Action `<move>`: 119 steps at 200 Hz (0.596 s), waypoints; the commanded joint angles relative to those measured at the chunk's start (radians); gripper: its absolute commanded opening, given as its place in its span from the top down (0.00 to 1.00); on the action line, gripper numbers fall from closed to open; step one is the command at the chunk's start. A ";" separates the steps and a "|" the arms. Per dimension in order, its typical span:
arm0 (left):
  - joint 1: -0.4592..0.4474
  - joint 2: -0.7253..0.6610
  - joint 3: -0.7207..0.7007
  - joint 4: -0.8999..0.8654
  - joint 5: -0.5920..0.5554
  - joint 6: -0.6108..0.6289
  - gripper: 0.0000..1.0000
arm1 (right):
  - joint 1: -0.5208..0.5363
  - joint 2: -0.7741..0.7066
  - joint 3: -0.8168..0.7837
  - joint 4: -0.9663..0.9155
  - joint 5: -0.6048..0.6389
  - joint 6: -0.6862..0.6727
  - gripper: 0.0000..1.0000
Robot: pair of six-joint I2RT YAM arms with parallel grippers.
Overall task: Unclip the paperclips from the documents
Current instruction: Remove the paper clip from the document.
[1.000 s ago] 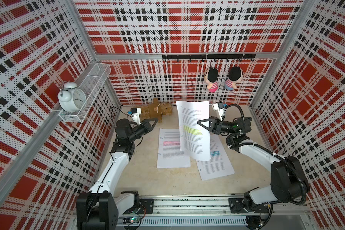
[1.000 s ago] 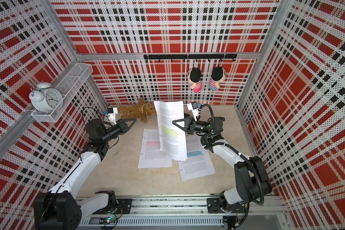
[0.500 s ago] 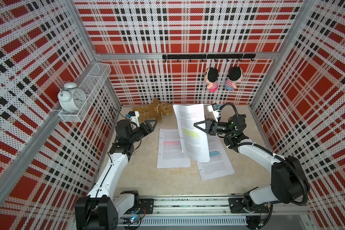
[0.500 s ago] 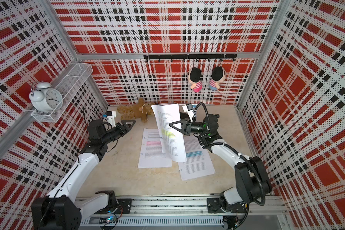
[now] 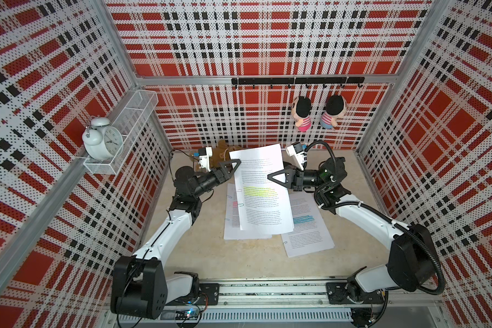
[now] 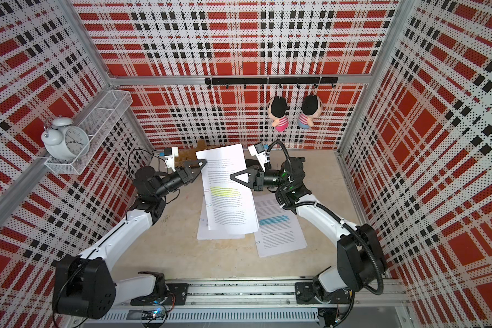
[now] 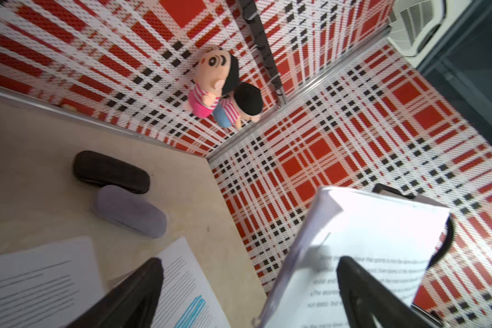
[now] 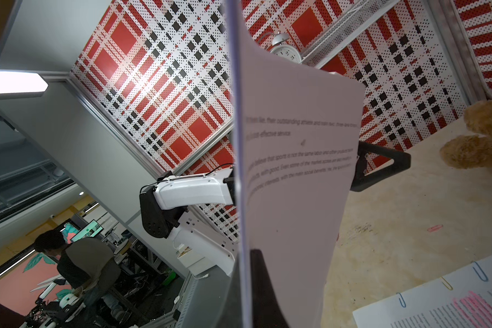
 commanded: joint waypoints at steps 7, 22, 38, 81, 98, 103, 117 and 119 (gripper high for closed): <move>-0.038 0.049 0.004 0.271 0.102 -0.162 0.02 | 0.005 0.031 0.039 0.150 -0.012 0.116 1.00; -0.047 0.057 0.002 0.296 0.115 -0.177 0.02 | 0.002 0.034 0.048 0.155 -0.020 0.116 1.00; -0.046 0.054 -0.004 0.315 0.132 -0.197 0.01 | -0.010 0.031 0.058 0.122 -0.024 0.081 1.00; -0.033 0.035 -0.034 0.318 0.168 -0.209 0.22 | -0.090 0.037 0.087 0.116 -0.035 0.062 1.00; -0.030 0.030 -0.041 0.318 0.179 -0.215 0.37 | -0.110 0.046 0.114 0.111 -0.050 0.060 1.00; -0.029 0.030 -0.044 0.317 0.180 -0.214 0.42 | -0.115 0.049 0.121 0.110 -0.054 0.059 1.00; -0.027 0.027 -0.045 0.318 0.185 -0.215 0.46 | -0.122 0.059 0.134 0.108 -0.062 0.057 1.00; -0.029 0.027 -0.046 0.318 0.186 -0.215 0.46 | -0.124 0.061 0.136 0.108 -0.062 0.058 1.00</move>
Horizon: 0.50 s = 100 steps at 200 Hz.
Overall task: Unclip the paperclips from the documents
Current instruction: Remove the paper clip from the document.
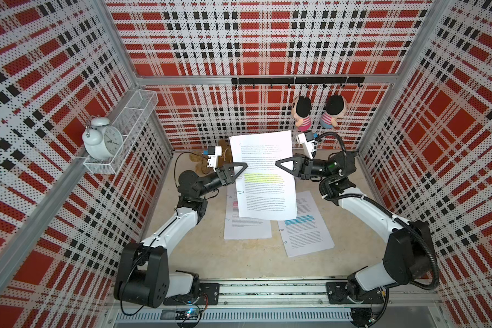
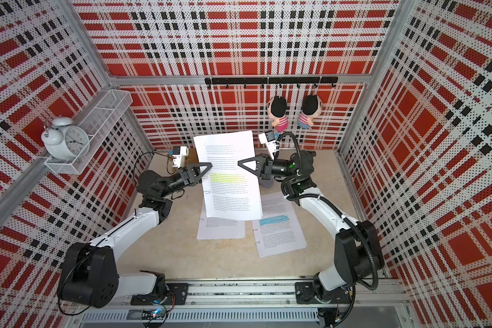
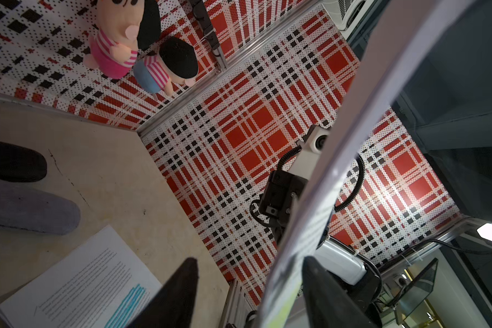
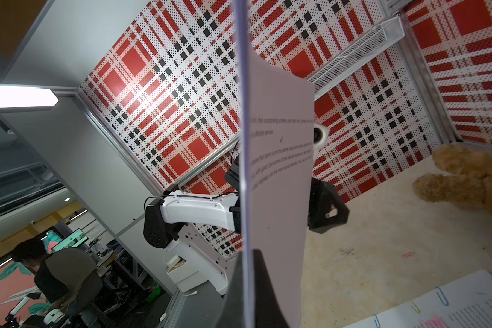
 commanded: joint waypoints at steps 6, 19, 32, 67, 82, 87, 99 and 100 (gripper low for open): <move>0.008 -0.026 -0.013 0.037 0.035 -0.009 0.47 | -0.015 0.020 0.038 0.035 -0.028 -0.004 1.00; 0.011 -0.027 -0.015 0.036 0.038 -0.010 0.50 | -0.020 0.023 0.039 0.035 -0.028 -0.009 1.00; 0.013 -0.028 -0.017 0.038 0.043 -0.010 0.57 | -0.023 0.024 0.036 0.035 -0.026 -0.014 1.00; 0.019 -0.032 -0.032 0.034 0.049 -0.013 0.69 | -0.029 0.025 0.031 0.036 -0.023 -0.024 1.00; 0.021 -0.039 -0.039 0.031 0.049 -0.012 0.70 | -0.034 0.022 0.028 0.031 -0.020 -0.033 1.00; 0.022 -0.040 -0.041 0.029 0.049 -0.012 0.70 | -0.036 0.020 0.028 0.030 -0.018 -0.036 1.00; 0.026 -0.041 -0.042 0.020 0.052 -0.012 0.70 | -0.040 0.019 0.026 0.025 -0.015 -0.042 1.00; 0.027 -0.042 -0.043 0.019 0.052 -0.013 0.70 | -0.040 0.019 0.026 0.025 -0.015 -0.043 1.00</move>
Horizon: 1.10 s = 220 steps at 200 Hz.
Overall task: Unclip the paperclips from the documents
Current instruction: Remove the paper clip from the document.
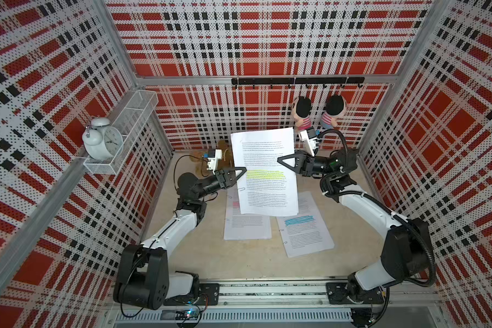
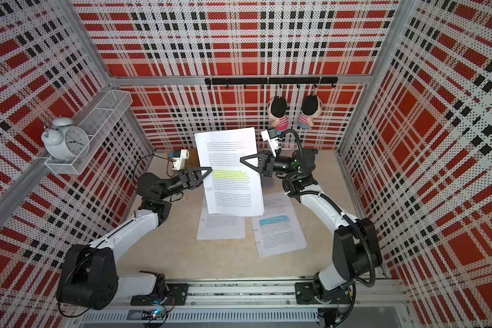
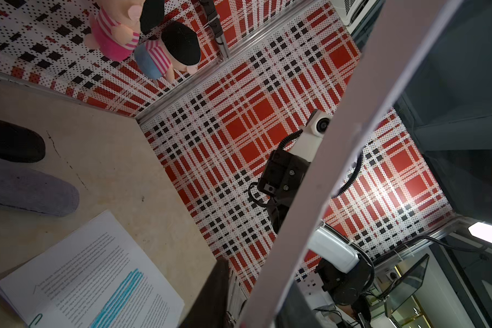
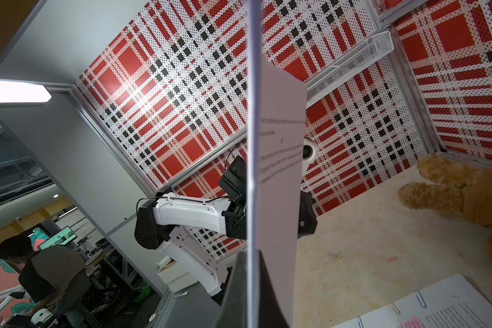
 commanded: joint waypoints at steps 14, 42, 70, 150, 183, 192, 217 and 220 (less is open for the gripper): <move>0.017 -0.026 -0.013 0.005 0.021 0.006 0.70 | -0.014 -0.004 0.005 0.019 -0.002 -0.021 1.00; 0.024 -0.028 -0.009 -0.018 0.016 0.021 0.97 | -0.014 -0.004 0.001 0.018 -0.006 -0.021 1.00; 0.027 -0.026 -0.006 -0.045 0.010 0.034 1.00 | -0.014 -0.013 -0.003 -0.007 -0.006 -0.045 1.00; 0.100 -0.097 -0.007 -0.292 -0.062 0.205 1.00 | -0.102 -0.110 -0.108 -0.085 0.007 -0.144 1.00; 0.102 -0.124 -0.004 -0.399 -0.103 0.277 1.00 | -0.108 -0.146 -0.150 -0.107 0.011 -0.167 1.00; 0.102 -0.133 -0.004 -0.423 -0.116 0.292 1.00 | -0.109 -0.153 -0.162 -0.105 0.014 -0.167 1.00; 0.103 -0.144 -0.009 -0.482 -0.138 0.328 1.00 | -0.110 -0.172 -0.189 -0.100 0.021 -0.175 1.00; 0.104 -0.145 -0.010 -0.489 -0.139 0.333 1.00 | -0.110 -0.172 -0.191 -0.100 0.019 -0.176 1.00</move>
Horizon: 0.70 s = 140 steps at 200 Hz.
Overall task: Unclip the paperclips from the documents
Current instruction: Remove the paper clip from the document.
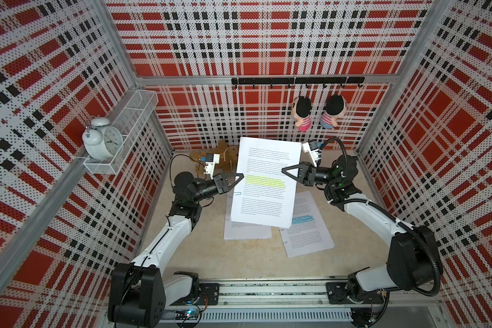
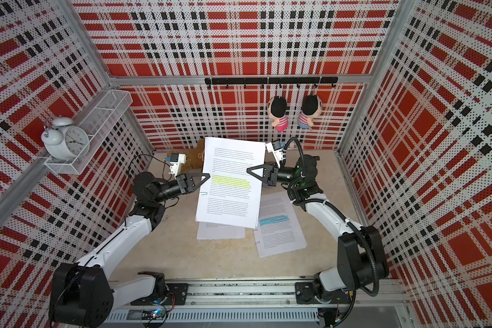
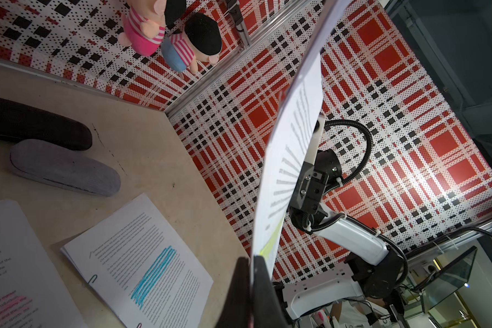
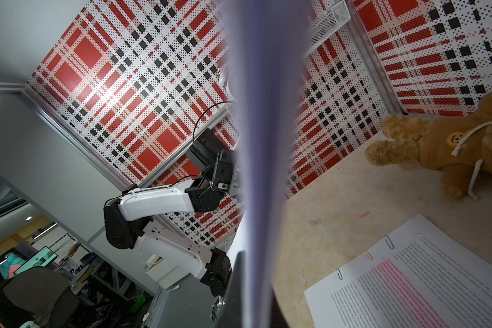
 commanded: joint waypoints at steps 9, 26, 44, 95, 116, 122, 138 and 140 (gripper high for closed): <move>0.066 -0.019 -0.005 -0.151 -0.161 0.086 1.00 | -0.060 -0.080 -0.010 0.055 0.009 -0.021 1.00; 0.073 -0.030 -0.004 -0.183 -0.175 0.104 1.00 | -0.063 -0.082 -0.018 0.056 0.002 -0.022 1.00; 0.081 -0.044 0.000 -0.223 -0.192 0.125 1.00 | -0.068 -0.087 -0.025 0.056 -0.006 -0.027 1.00; 0.107 -0.070 0.012 -0.317 -0.224 0.176 1.00 | -0.084 -0.096 -0.041 0.057 -0.026 -0.034 1.00; 0.110 -0.076 0.018 -0.334 -0.234 0.184 1.00 | -0.090 -0.103 -0.050 0.057 -0.031 -0.037 1.00; 0.110 -0.076 0.020 -0.343 -0.237 0.188 1.00 | -0.091 -0.105 -0.053 0.056 -0.033 -0.039 1.00; 0.113 -0.080 0.025 -0.367 -0.245 0.204 1.00 | -0.097 -0.112 -0.058 0.050 -0.038 -0.044 1.00; 0.113 -0.081 0.026 -0.369 -0.246 0.205 1.00 | -0.097 -0.112 -0.059 0.050 -0.038 -0.045 1.00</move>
